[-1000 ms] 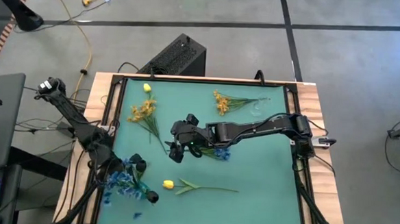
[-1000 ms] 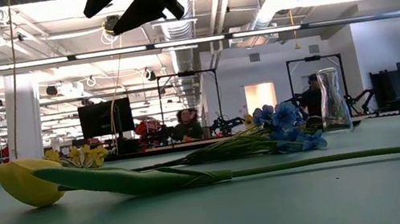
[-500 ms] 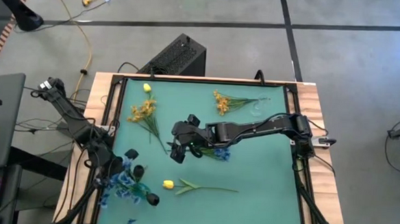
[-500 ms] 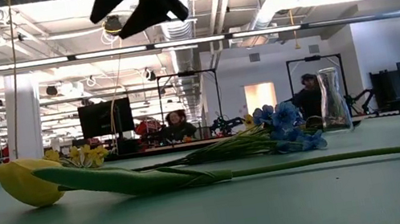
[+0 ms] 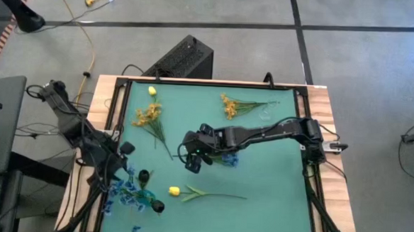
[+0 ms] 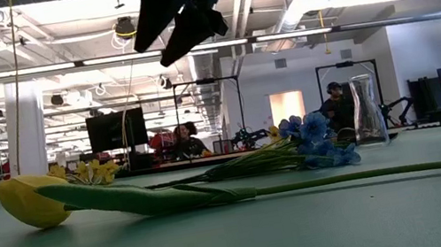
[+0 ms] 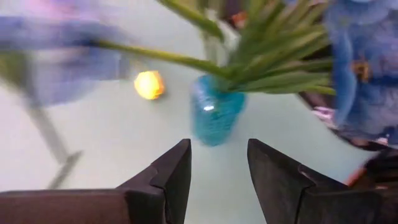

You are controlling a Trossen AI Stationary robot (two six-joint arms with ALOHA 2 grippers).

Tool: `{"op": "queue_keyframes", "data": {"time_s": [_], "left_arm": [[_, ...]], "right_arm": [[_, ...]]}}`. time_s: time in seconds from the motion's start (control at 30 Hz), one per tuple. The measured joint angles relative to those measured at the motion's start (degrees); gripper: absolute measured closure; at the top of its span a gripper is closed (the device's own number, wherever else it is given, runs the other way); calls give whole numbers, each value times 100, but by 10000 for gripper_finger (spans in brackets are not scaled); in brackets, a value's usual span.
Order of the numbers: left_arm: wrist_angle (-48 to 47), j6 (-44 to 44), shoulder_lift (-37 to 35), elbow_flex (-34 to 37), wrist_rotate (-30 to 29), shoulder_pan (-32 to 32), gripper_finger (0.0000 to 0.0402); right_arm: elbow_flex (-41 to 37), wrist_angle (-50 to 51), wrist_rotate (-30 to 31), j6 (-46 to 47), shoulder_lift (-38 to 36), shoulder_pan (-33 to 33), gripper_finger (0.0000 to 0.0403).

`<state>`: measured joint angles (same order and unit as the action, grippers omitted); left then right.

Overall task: Sort flowers into vase by color
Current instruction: Put the blue flowers into the blue flower vase

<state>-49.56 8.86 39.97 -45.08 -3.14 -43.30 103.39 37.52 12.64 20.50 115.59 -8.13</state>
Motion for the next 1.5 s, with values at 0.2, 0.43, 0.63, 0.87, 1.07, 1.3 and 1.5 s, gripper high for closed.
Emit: {"op": "queue_keyframes", "data": {"time_s": [0.2,0.43,0.63,0.87,1.07,1.3,1.5], "left_arm": [[-865,-99,-137,-635,-1103,1,255],[-943,-487,-679,-522,-2664,1,255],[-55,-719,-1330,240,-3669,13,255],[1344,-1607,-1593,716,-3801,643,255],[2770,-1914,-1329,1184,-2798,1786,255],[3152,-1755,-805,1329,-1660,3125,255],[3301,-1364,-642,1329,-955,3670,256]], "right_arm": [[0,41,-97,-702,0,30,109],[-162,338,-103,-1179,-7,91,108],[-939,56,-475,-1403,-48,228,108],[-1730,-1065,-562,-1590,-48,432,109],[-2149,-1335,-676,-1760,-55,530,109],[-2653,-1669,-824,-1732,-50,485,109],[-2996,-1923,-697,-1707,-49,441,109]]}}
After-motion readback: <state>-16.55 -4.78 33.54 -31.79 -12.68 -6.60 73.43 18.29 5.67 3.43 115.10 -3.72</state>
